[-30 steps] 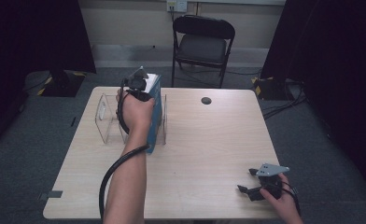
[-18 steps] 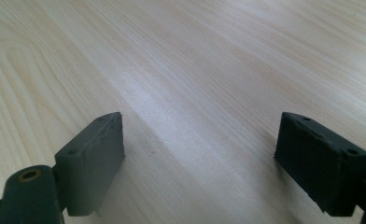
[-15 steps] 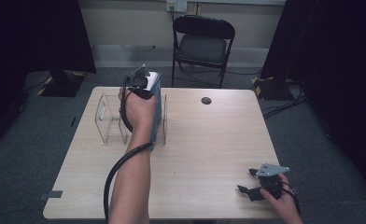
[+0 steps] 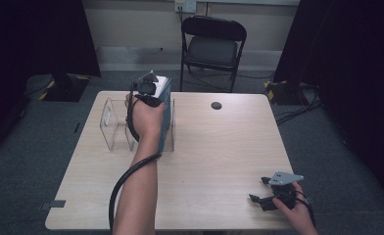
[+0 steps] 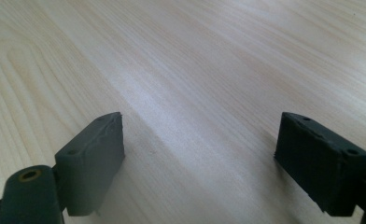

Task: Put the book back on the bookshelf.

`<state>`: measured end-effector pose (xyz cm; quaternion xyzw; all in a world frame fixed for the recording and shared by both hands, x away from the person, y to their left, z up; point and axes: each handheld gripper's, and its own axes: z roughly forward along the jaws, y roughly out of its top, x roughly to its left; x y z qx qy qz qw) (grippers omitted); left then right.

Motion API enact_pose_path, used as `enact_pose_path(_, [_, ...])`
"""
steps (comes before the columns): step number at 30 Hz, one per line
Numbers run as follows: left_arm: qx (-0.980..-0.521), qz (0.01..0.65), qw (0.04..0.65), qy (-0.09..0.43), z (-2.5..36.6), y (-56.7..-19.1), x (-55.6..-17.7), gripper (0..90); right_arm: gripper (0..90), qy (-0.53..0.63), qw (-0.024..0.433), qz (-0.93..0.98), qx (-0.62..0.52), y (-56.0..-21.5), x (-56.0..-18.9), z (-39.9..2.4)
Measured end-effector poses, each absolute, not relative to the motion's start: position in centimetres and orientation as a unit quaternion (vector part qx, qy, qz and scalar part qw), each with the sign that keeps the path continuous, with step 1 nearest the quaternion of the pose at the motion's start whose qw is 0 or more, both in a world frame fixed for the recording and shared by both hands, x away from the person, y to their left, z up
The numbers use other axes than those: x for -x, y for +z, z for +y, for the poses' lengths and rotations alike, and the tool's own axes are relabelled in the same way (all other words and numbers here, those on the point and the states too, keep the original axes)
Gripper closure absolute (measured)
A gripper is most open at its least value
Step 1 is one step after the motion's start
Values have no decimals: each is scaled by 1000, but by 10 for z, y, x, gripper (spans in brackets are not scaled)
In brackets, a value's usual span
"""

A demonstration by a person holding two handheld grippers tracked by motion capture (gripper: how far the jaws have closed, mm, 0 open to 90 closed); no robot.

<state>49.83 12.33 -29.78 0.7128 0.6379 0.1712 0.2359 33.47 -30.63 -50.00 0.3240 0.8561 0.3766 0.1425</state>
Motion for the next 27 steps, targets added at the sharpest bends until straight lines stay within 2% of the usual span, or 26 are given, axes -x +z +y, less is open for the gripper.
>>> enact_pose_path(27, [-738,596,294,116,142,-292,-473,380,146,375,144,856,-326,-500,-335,-306])
